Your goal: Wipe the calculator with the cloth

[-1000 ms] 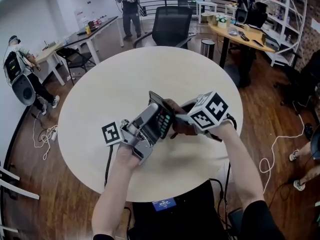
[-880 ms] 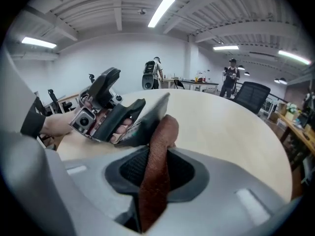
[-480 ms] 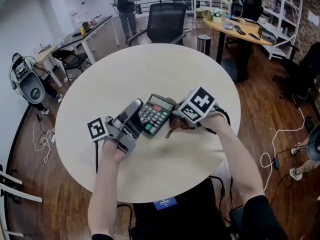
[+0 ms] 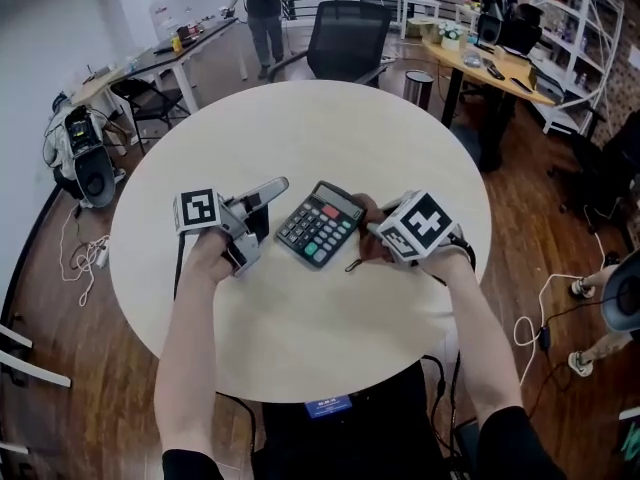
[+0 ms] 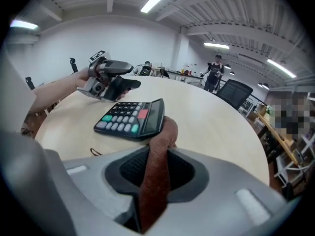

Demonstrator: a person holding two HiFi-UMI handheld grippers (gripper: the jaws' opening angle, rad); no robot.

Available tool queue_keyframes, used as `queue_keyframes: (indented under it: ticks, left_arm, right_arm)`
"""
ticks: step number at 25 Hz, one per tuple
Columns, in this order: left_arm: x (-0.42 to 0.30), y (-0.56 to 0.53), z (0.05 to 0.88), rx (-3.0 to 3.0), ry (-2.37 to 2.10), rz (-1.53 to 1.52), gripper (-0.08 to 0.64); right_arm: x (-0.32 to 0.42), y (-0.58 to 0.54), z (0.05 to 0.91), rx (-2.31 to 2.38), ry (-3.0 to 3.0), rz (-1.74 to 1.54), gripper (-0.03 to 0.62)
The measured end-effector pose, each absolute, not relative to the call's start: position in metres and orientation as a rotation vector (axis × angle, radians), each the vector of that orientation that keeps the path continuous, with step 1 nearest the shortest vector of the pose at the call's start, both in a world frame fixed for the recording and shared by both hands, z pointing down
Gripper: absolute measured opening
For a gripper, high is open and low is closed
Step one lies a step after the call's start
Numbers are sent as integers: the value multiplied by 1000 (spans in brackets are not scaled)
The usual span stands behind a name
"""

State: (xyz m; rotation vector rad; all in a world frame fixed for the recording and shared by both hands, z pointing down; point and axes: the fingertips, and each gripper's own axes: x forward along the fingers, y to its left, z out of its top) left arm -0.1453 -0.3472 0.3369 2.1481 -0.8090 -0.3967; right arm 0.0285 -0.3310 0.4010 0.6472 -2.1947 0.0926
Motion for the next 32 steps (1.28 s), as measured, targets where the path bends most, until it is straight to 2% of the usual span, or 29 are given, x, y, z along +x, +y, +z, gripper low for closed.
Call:
queue_keyframes:
  ticks: [3, 10, 14, 32]
  left_arm:
    - [-141, -350, 328, 2088, -735, -522, 258]
    - [-181, -321, 326, 1986, -625, -755, 250]
    - [-178, -309, 323, 1972, -630, -776, 258]
    - [-187, -306, 323, 1902, -713, -843, 236]
  right_arm:
    - [8, -338, 401, 654, -2203, 100, 95]
    - [-64, -368, 401, 624, -2187, -85, 95]
    - [-85, -379, 394, 566, -2237, -157, 95]
    - [-61, -320, 397, 533, -2304, 144, 95]
